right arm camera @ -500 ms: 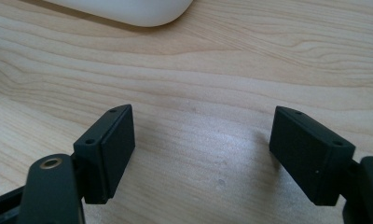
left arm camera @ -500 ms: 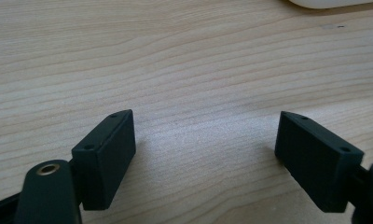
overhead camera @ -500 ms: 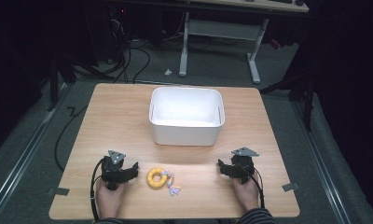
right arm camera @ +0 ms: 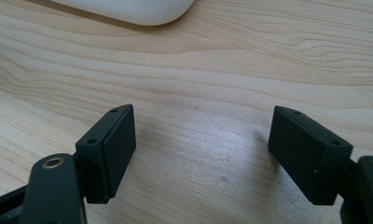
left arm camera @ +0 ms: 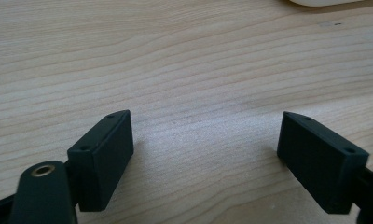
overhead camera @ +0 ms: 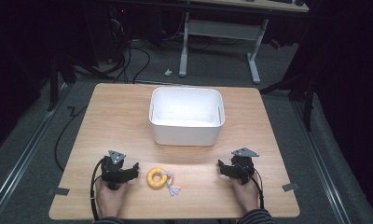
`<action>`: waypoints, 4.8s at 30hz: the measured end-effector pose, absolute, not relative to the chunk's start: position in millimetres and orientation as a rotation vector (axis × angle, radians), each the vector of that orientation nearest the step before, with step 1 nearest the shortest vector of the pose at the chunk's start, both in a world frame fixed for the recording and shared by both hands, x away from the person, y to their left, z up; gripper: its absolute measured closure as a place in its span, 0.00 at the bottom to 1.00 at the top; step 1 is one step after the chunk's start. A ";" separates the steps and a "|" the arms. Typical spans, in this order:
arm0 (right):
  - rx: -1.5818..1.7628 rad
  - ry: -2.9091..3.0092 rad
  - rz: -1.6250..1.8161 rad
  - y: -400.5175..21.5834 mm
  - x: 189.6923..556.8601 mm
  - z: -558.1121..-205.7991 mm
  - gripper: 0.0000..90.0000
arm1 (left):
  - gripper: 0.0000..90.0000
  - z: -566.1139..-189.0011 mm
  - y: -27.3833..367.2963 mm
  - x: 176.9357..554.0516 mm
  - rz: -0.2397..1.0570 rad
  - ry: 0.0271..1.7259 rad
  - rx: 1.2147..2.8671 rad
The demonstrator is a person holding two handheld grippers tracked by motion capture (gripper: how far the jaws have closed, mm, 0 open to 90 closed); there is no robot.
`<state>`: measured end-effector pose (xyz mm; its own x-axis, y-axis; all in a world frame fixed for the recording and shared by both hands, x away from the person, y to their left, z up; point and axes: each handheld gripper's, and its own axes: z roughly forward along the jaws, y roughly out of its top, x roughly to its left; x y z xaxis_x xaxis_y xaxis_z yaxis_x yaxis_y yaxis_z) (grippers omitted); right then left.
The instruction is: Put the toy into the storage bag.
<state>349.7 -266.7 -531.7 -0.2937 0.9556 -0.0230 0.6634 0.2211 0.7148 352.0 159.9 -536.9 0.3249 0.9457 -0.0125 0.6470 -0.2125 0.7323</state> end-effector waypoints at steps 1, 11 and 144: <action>1.490 2.037 0.838 -266.6 349.7 -531.7 0.26 | 0.20 -536.8 159.9 352.1 0.595 1.401 1.949; 1.480 2.045 0.845 -266.6 349.4 -531.7 0.28 | 0.21 -536.7 158.9 352.2 0.595 1.408 1.944; 1.449 2.071 0.859 -264.3 348.1 -531.5 0.30 | 0.76 -486.6 83.5 342.2 0.279 1.148 2.343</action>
<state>348.1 -264.3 -531.5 -0.3333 0.9425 -0.0230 0.6497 0.2473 0.7188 342.2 83.5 -486.6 0.6210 0.7828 -0.0389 0.6777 -0.5114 0.5284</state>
